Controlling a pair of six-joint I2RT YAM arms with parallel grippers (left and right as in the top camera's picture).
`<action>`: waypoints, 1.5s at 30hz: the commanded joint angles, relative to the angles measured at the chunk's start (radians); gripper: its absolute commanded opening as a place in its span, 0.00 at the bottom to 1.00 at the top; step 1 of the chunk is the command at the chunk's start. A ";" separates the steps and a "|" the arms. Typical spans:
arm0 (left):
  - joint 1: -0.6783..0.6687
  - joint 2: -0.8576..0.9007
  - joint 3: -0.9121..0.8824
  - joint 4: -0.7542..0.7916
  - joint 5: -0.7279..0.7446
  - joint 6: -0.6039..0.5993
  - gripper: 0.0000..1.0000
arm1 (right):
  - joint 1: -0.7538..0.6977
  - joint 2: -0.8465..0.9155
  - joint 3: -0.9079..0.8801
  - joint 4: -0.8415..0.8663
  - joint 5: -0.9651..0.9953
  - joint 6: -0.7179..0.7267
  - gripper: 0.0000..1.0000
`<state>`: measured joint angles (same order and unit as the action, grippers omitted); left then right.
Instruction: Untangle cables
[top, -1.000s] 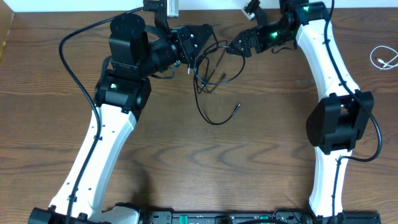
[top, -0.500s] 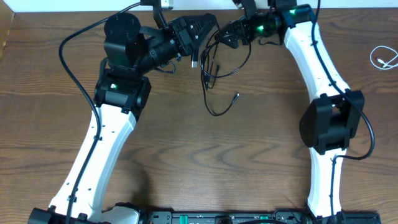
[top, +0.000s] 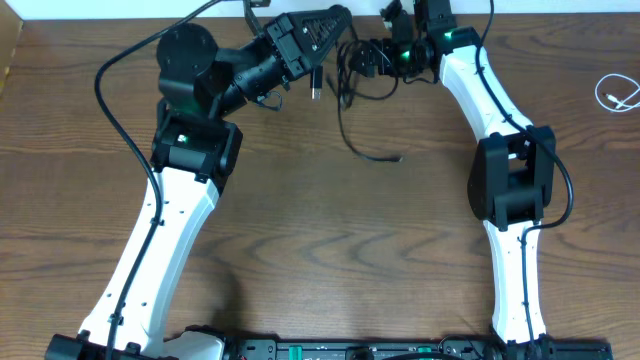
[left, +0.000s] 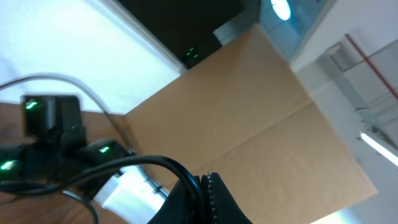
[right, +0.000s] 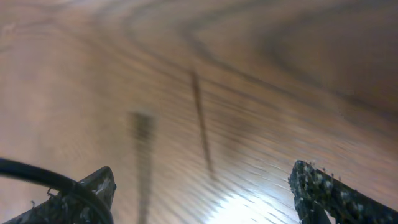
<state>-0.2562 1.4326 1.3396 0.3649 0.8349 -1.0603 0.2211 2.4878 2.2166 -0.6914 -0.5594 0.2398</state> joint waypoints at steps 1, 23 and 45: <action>0.006 -0.023 0.026 0.043 0.029 -0.045 0.07 | -0.024 0.017 -0.001 -0.043 0.184 0.081 0.86; 0.397 -0.023 0.026 -0.050 0.008 0.062 0.07 | -0.293 0.017 -0.001 -0.510 0.662 0.036 0.81; 0.438 -0.014 0.025 -0.865 -0.727 0.564 0.07 | -0.457 0.017 -0.001 -0.621 0.748 -0.019 0.79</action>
<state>0.1757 1.4322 1.3441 -0.4835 0.2943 -0.5655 -0.2092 2.4962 2.2158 -1.3083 0.1555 0.2367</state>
